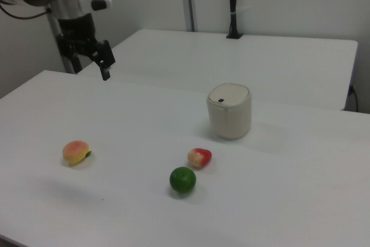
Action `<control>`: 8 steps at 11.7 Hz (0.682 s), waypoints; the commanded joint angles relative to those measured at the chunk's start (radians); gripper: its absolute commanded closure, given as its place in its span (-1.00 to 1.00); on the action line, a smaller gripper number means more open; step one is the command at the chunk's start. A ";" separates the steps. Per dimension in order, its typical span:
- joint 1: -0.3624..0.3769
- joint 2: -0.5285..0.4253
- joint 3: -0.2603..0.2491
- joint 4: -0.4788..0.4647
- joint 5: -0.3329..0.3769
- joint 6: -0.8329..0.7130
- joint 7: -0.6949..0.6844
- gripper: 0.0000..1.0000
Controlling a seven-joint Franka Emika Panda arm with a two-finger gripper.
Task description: Close garbage bin
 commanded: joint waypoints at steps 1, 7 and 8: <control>0.022 0.024 -0.022 0.002 -0.001 0.031 -0.040 -1.00; 0.016 0.024 -0.022 0.002 0.002 0.077 -0.034 -1.00; 0.016 0.024 -0.022 0.002 0.000 0.079 -0.040 -1.00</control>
